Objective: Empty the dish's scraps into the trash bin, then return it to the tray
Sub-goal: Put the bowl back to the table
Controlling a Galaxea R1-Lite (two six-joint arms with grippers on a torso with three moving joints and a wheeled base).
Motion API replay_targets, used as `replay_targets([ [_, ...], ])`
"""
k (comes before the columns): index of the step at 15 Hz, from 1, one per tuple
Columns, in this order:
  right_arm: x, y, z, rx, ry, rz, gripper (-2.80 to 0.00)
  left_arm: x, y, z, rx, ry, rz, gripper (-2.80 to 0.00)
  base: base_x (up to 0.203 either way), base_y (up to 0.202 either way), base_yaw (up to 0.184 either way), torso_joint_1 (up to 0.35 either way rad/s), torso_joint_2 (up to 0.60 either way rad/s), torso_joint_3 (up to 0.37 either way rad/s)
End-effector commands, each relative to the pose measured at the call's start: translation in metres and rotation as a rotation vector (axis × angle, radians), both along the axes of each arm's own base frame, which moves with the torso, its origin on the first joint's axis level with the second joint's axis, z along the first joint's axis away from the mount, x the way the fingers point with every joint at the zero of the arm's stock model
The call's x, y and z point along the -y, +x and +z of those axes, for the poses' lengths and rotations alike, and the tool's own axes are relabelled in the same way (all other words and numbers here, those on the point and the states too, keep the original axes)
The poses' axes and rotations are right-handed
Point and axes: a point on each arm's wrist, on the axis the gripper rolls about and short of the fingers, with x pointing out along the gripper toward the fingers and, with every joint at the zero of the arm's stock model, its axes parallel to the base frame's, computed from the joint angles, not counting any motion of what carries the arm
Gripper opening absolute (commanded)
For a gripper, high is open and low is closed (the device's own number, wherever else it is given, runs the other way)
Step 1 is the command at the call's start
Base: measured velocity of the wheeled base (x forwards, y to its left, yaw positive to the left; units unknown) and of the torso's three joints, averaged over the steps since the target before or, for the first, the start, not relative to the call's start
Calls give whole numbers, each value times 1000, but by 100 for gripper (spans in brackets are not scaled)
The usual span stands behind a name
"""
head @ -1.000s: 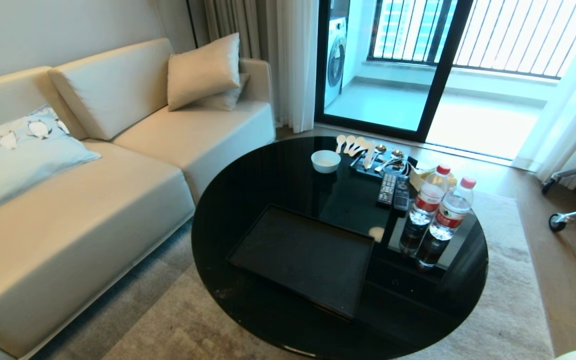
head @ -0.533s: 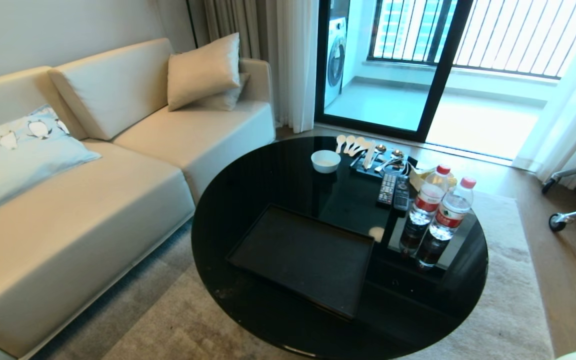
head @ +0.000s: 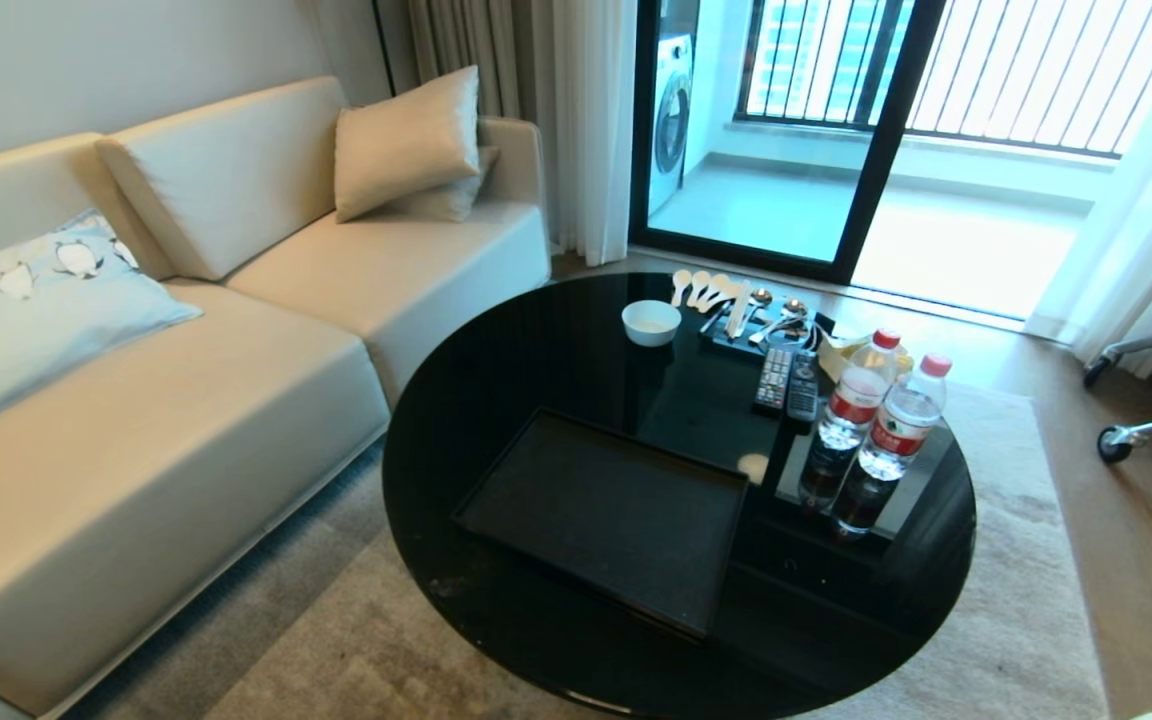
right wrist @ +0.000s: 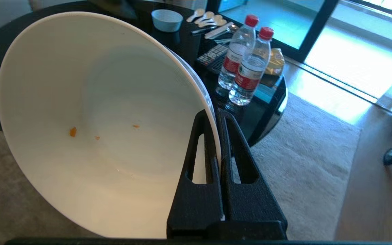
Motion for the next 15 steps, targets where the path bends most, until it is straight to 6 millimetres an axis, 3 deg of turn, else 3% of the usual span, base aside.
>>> replay_targets([
  [1, -1, 5, 27, -35, -7, 59, -280, 0, 0, 0, 1, -1, 1, -280, 0, 0, 0, 0, 0, 0],
  [5, -2, 49, 77, -173, -20, 89, -280, 0, 0, 0, 1, -1, 1, -280, 0, 0, 0, 0, 0, 0],
  [10, -11, 155, 118, -317, -67, 159, -280, 0, 0, 0, 1, -1, 1, -280, 0, 0, 0, 0, 0, 0],
  [12, -30, 199, 119, -351, -103, 203, -280, 0, 0, 0, 1, -1, 1, -280, 0, 0, 0, 0, 0, 0],
  [15, -89, 251, 107, -404, -168, 241, -280, 0, 0, 0, 1, -1, 1, -280, 0, 0, 0, 0, 0, 0],
])
